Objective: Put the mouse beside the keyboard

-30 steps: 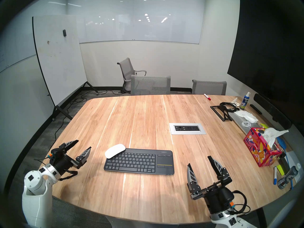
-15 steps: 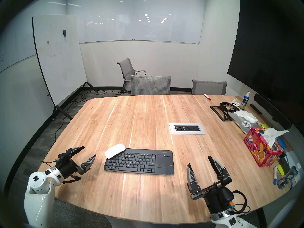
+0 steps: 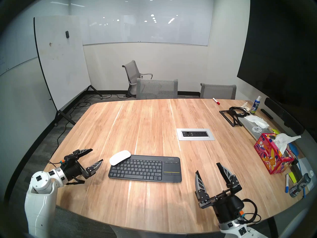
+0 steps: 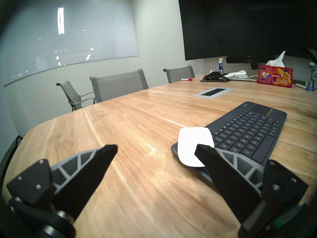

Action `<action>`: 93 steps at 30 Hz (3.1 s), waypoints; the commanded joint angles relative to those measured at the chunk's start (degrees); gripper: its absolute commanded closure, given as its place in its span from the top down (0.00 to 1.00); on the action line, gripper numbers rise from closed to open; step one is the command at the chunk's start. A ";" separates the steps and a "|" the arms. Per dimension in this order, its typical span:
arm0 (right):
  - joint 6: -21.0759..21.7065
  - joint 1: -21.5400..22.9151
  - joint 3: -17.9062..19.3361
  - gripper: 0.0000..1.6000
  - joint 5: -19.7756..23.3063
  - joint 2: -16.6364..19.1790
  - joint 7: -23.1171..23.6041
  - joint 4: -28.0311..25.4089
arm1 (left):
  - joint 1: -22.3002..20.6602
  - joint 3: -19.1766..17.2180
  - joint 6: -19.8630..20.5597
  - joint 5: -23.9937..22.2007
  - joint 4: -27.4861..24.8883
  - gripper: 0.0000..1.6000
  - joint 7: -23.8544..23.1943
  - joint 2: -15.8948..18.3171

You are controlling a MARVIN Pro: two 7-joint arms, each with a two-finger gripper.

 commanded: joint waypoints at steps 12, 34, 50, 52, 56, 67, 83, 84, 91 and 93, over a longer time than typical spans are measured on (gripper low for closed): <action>-0.07 -0.07 0.02 1.00 -0.06 -0.04 -0.02 -0.65 | -6.97 4.14 -1.75 3.22 6.71 1.00 -3.06 3.92; -0.05 -0.09 0.03 1.00 -0.06 -0.04 -0.04 -0.68 | -5.09 6.50 1.74 4.28 2.36 1.00 -5.78 3.32; -0.05 -0.09 0.03 1.00 -0.06 -0.03 -0.04 -0.68 | -6.72 9.56 3.11 6.11 4.83 1.00 -7.31 3.47; -0.06 -0.09 0.02 1.00 -0.06 -0.03 -0.04 -0.68 | -7.31 9.78 3.53 6.30 5.22 1.00 -7.33 3.37; -0.06 -0.08 0.02 1.00 -0.06 -0.03 -0.04 -0.67 | -8.92 10.48 3.76 6.78 6.88 1.00 -7.22 3.20; -0.07 -0.07 0.01 1.00 -0.05 -0.02 -0.04 -0.66 | -12.71 11.32 4.33 6.86 10.97 1.00 -5.88 2.35; -0.07 -0.08 0.01 1.00 -0.06 -0.02 -0.04 -0.67 | -15.83 11.37 2.66 4.72 15.47 1.00 -9.38 3.81; -0.07 -0.08 0.01 1.00 -0.06 -0.02 -0.05 -0.67 | -16.09 11.59 2.34 4.90 16.02 1.00 -9.78 4.09; -0.07 -0.07 0.01 1.00 -0.06 -0.02 -0.05 -0.66 | -17.86 13.03 -0.59 5.67 19.28 1.00 -13.33 5.83; -0.07 -0.07 0.01 1.00 -0.06 -0.01 -0.05 -0.66 | -18.66 13.30 -1.13 5.66 20.48 1.00 -13.62 5.86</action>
